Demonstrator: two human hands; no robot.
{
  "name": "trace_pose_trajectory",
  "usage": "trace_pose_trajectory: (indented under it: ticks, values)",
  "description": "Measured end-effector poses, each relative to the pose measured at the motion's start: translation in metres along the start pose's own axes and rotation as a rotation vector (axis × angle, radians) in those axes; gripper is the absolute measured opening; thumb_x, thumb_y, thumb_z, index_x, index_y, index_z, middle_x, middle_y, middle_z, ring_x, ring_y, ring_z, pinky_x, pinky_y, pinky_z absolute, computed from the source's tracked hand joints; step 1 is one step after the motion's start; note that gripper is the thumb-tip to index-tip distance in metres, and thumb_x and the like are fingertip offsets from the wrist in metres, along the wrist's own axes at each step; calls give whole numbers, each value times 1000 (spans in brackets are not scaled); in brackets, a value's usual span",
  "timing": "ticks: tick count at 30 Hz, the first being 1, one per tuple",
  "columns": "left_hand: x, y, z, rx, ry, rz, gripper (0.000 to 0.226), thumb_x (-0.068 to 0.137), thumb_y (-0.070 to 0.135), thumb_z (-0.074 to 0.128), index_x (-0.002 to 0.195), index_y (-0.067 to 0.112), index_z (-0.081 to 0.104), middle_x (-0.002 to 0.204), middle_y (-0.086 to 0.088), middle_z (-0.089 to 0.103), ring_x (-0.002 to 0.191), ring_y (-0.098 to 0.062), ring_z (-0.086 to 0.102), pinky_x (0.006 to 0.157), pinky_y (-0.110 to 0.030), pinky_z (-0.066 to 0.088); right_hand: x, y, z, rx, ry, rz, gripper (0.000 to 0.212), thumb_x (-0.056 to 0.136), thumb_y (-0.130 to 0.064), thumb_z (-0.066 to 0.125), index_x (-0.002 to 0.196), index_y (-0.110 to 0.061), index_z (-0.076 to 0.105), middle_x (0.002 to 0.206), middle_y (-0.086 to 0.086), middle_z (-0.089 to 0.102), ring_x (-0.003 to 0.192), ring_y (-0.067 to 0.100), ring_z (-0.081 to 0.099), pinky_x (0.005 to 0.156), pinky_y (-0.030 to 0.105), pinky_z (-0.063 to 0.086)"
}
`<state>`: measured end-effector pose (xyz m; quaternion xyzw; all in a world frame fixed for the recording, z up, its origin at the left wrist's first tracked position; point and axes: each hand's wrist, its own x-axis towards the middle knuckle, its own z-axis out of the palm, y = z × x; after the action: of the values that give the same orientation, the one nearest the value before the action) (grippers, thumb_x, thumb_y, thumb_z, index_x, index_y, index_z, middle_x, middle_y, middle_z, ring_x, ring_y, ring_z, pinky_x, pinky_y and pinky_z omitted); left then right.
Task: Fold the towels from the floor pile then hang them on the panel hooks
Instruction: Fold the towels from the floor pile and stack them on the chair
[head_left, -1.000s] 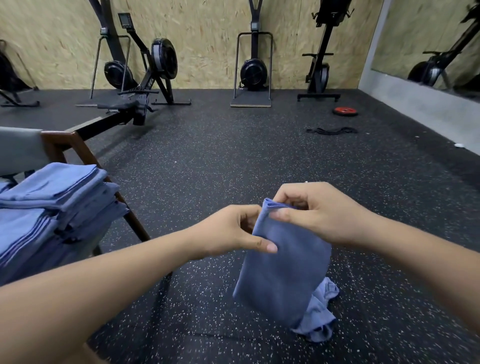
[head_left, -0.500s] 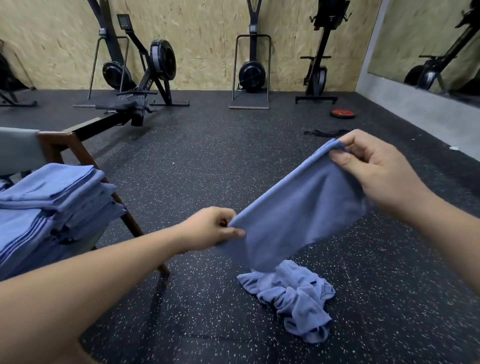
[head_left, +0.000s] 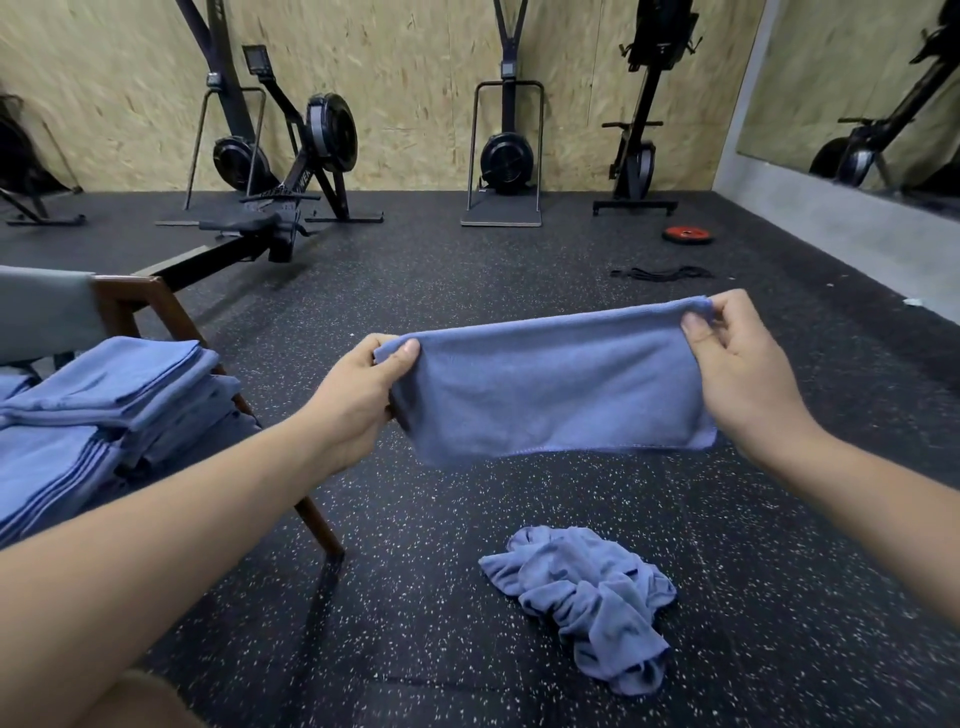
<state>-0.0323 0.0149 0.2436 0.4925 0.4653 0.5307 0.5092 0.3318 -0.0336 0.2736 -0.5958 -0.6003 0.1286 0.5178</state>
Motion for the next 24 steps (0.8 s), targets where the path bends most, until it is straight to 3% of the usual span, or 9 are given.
trace_pose_trajectory:
  ticks: [4,7,12,17,24]
  values:
    - [-1,0,8,33,116,116,14,107,42,62,97,33,60,90,11,63,93,-16,49,81,-41,35,-4,-6,5,-6,52,-9,19,113,-37,49,105,-20,49,89,0,62,76,12,50,67,25,40]
    - [0,4,9,92,226,180,18,107,46,61,99,29,62,90,12,62,89,-12,50,76,-36,37,-5,-8,6,-28,64,-19,19,114,-36,48,105,-20,48,87,3,59,71,8,48,60,17,36]
    - [0,10,7,262,319,275,19,109,44,55,96,31,59,80,23,56,73,2,47,73,-31,39,-6,-10,5,-45,58,-15,18,114,-36,47,104,-21,48,84,3,58,71,9,49,61,20,36]
    - [-4,13,5,392,316,291,24,109,47,55,95,27,55,79,19,59,73,-2,48,71,-34,39,-4,-7,5,-38,47,30,20,113,-38,47,106,-19,50,80,2,55,71,14,48,66,33,38]
    - [-15,20,13,420,301,236,26,103,48,65,109,27,52,101,8,68,92,-8,61,75,-34,43,-5,-8,7,1,28,108,21,110,-39,54,101,-20,57,82,0,61,78,19,53,68,37,40]
